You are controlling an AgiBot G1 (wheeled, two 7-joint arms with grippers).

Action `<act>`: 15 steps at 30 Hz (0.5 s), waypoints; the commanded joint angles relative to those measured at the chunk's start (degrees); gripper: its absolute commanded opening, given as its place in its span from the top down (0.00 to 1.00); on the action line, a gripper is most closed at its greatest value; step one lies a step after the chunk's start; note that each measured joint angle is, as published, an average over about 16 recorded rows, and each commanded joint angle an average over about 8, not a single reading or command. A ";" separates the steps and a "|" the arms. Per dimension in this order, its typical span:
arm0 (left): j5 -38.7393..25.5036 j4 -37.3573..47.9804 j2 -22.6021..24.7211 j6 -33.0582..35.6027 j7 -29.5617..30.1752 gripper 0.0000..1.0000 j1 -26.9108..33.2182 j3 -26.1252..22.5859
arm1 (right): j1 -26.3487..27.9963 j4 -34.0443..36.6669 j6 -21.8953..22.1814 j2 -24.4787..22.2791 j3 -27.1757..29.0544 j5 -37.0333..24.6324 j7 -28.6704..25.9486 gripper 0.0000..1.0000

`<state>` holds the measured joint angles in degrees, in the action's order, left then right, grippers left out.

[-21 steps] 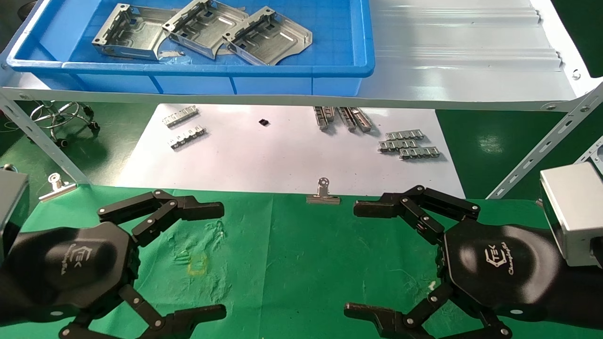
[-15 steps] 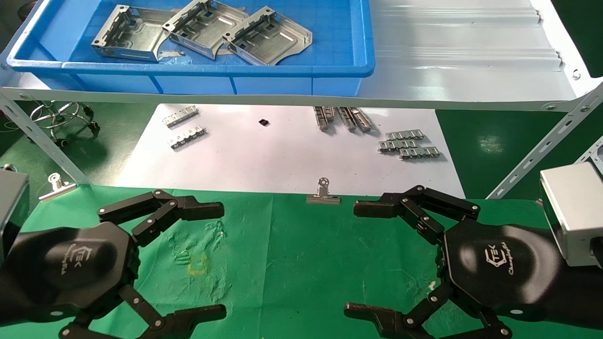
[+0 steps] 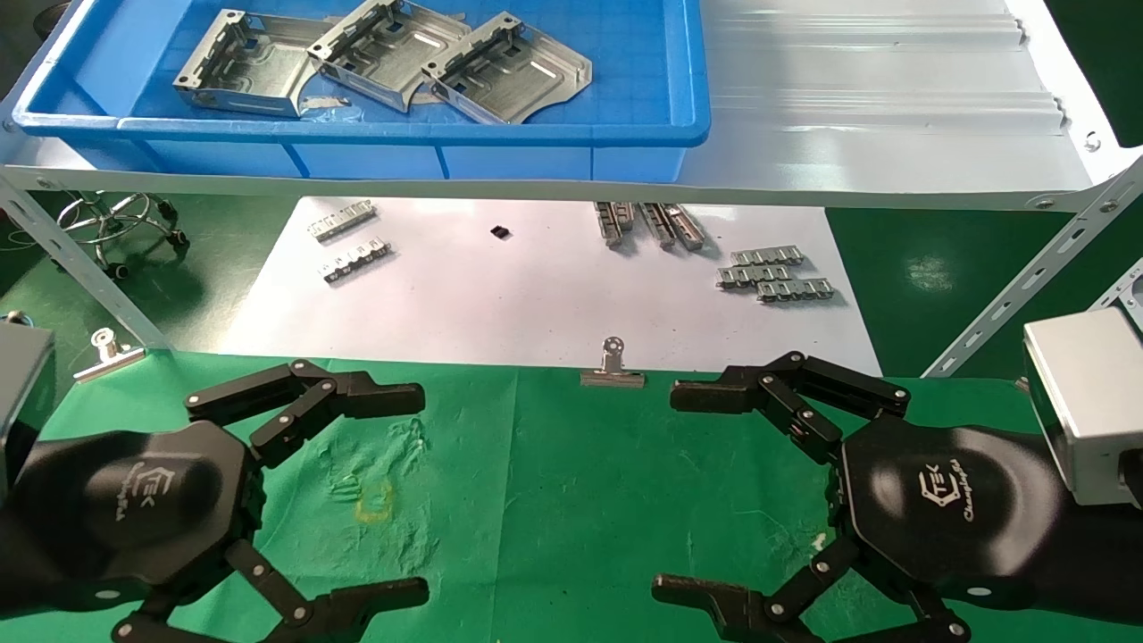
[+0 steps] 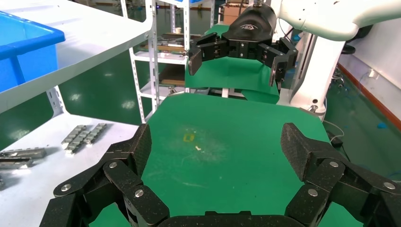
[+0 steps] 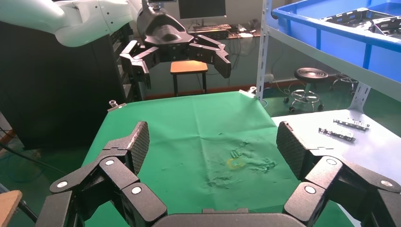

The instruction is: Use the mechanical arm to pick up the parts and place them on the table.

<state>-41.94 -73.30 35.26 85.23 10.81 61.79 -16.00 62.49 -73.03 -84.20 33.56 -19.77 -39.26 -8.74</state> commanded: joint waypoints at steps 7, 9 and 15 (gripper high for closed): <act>-0.59 1.32 1.46 -2.82 0.58 0.00 1.60 0.08 | 0.01 0.02 -0.01 0.00 -0.01 0.00 0.01 1.00; -1.14 2.22 2.40 -4.66 1.08 0.00 2.92 0.07 | 0.01 0.02 -0.01 0.00 -0.01 0.00 0.01 1.00; -3.67 5.42 5.75 -11.15 3.33 0.00 8.60 -0.35 | 0.02 0.03 -0.01 0.00 -0.02 0.01 0.01 1.00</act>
<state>-45.97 -67.61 41.08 74.13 14.27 70.66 -16.63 62.51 -73.00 -84.21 33.56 -19.79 -39.25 -8.73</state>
